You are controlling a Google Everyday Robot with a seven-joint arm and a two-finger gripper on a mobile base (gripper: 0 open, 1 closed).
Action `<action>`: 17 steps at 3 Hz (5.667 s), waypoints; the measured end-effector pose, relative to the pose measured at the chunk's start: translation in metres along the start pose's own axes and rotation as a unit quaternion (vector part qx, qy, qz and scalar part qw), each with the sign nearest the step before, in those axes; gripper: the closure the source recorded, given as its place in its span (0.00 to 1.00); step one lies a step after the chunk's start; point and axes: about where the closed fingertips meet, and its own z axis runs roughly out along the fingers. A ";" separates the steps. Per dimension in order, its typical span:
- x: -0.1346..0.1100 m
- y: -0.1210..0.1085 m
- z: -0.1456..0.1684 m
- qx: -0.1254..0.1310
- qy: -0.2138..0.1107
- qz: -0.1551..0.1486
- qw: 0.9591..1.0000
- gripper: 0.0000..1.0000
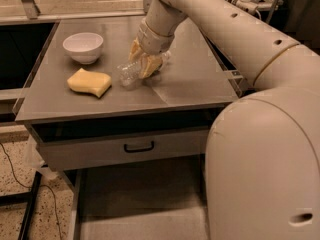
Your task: Place water bottle into middle drawer
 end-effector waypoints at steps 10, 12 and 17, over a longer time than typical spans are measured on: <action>-0.140 0.212 0.001 0.099 -0.060 0.167 0.979 1.00; -0.101 0.298 0.126 0.057 -0.104 0.215 0.969 1.00; -0.017 0.359 0.193 0.190 -0.121 0.282 0.932 1.00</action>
Offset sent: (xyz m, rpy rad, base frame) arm -0.0948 -0.0347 0.0786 0.1536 -0.1244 -0.0614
